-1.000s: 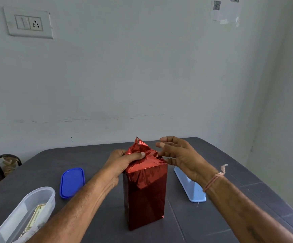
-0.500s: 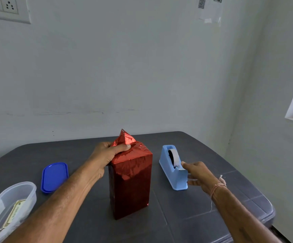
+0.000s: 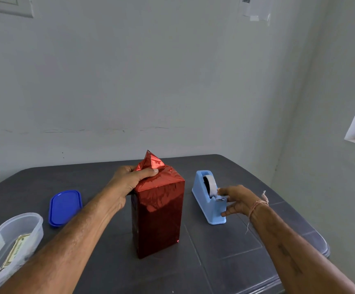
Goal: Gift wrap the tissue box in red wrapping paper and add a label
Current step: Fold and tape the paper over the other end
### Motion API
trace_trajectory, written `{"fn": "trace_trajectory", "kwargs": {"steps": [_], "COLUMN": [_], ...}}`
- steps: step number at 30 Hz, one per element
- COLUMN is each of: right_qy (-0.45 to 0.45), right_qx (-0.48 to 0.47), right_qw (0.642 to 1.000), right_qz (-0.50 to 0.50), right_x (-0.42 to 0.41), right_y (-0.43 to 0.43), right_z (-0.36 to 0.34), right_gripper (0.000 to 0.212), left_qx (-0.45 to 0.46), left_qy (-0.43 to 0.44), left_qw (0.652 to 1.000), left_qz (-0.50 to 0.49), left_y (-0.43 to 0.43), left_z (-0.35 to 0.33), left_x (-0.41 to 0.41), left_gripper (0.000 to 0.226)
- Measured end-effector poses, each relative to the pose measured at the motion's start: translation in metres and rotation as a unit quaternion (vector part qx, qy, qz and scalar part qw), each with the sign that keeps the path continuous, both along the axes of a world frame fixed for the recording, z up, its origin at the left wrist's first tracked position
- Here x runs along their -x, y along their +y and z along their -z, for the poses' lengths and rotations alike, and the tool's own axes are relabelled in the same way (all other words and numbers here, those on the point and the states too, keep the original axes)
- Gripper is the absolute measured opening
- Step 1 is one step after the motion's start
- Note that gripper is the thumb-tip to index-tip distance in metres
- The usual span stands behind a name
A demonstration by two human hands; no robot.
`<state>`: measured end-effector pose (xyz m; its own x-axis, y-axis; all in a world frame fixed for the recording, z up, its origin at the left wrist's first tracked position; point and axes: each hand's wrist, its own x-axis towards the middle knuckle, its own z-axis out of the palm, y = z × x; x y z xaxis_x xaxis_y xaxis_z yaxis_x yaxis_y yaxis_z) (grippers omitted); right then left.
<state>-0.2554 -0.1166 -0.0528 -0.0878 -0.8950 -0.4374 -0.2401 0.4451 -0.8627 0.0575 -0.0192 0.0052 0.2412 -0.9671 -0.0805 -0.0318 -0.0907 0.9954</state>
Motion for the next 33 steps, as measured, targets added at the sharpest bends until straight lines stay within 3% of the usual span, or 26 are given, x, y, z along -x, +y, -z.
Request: {"fn": "trace_trajectory", "kwargs": {"steps": [11, 15, 20, 26, 33], "right_qy": [-0.116, -0.149, -0.162, -0.168, -0.182], "right_qx": [0.041, 0.06, 0.073, 0.094, 0.112], "right_qw": [0.991, 0.986, 0.982, 0.978, 0.974], "right_qz": [0.054, 0.053, 0.062, 0.078, 0.072], "right_x": [-0.003, 0.001, 0.003, 0.007, 0.003], "right_y": [0.017, 0.023, 0.025, 0.029, 0.041], "right_z": [0.014, 0.025, 0.035, 0.054, 0.063], "right_gripper": [0.027, 0.043, 0.038, 0.051, 0.025], "left_qx": [-0.001, -0.004, -0.009, -0.011, -0.017], "left_qy": [0.0, 0.003, -0.003, -0.009, -0.008], "left_qw": [1.0, 1.0, 1.0, 1.0, 1.0], "left_qz": [0.0, -0.001, 0.0, -0.004, -0.003], "left_y": [0.003, 0.005, 0.006, 0.006, 0.004], "left_z": [-0.004, -0.005, -0.007, -0.007, -0.006], "left_x": [0.002, 0.003, 0.004, 0.005, 0.003], "left_gripper": [0.024, 0.025, 0.025, 0.024, 0.033]}}
